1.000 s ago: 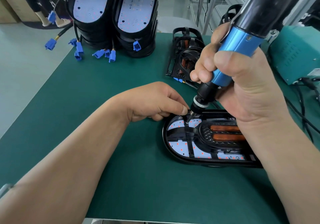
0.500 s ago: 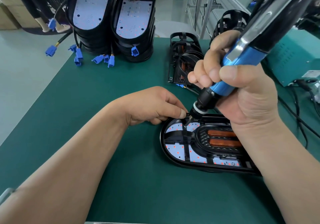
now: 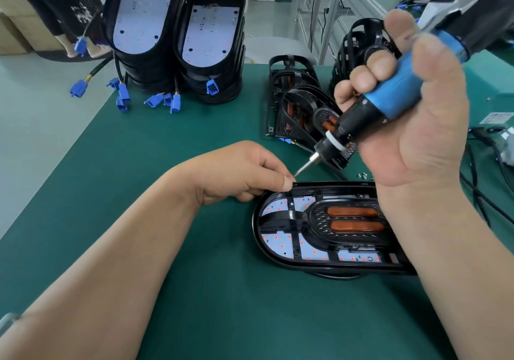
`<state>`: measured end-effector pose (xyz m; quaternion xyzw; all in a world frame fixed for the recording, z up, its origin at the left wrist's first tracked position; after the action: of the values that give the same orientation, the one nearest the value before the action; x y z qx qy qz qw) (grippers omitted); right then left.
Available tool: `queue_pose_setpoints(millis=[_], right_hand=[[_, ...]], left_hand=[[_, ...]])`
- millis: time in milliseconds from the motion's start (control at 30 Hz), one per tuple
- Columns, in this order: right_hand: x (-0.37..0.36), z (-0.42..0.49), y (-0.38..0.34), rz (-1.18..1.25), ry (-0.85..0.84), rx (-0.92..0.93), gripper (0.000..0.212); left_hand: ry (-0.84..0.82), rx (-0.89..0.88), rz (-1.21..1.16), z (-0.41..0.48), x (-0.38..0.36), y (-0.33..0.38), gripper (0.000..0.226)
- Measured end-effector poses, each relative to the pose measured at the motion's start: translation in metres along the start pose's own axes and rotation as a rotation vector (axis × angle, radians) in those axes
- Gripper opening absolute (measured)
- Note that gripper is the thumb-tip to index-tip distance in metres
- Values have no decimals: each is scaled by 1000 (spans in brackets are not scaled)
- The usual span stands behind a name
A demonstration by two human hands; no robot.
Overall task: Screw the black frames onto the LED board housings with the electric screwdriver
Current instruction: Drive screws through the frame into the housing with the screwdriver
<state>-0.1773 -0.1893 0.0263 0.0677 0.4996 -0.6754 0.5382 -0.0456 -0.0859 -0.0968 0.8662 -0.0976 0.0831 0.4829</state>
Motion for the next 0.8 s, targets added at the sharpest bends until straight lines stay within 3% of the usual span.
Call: queue_pose_setpoints(millis=[100,200,267,400,600,800], right_hand=[[17,3,-1,31,131,-5,36],[29,4,-1,64,226,40,24],[34,5,-1,69,271,66,11],[46,5,-1,98,357,90,12],[49,5,-1,79,366,96,10],[46,3,3,75,353,91,7]], left_hand=[[60,9,-36,1,11,-1,12],[81,2,-102,2,14,-1,15],[96,4,-213,4,15,-1,19],[130,2,-437,7,19,0,26],[85,-29,-623,8,15,2,9],[-44,-59,-710,9,7,7,18]])
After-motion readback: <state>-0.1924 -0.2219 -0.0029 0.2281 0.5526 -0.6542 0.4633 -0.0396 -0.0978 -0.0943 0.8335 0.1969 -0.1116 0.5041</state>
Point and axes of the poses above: each hand's wrist, its own z-axis towards the middle knuckle, its own x-axis out of the back of the hand, y = z × x, the point moved 9 cm from there along z, towards the middle knuckle, and after that the axes turned 12 degrees about x, right-handed, at the moved point
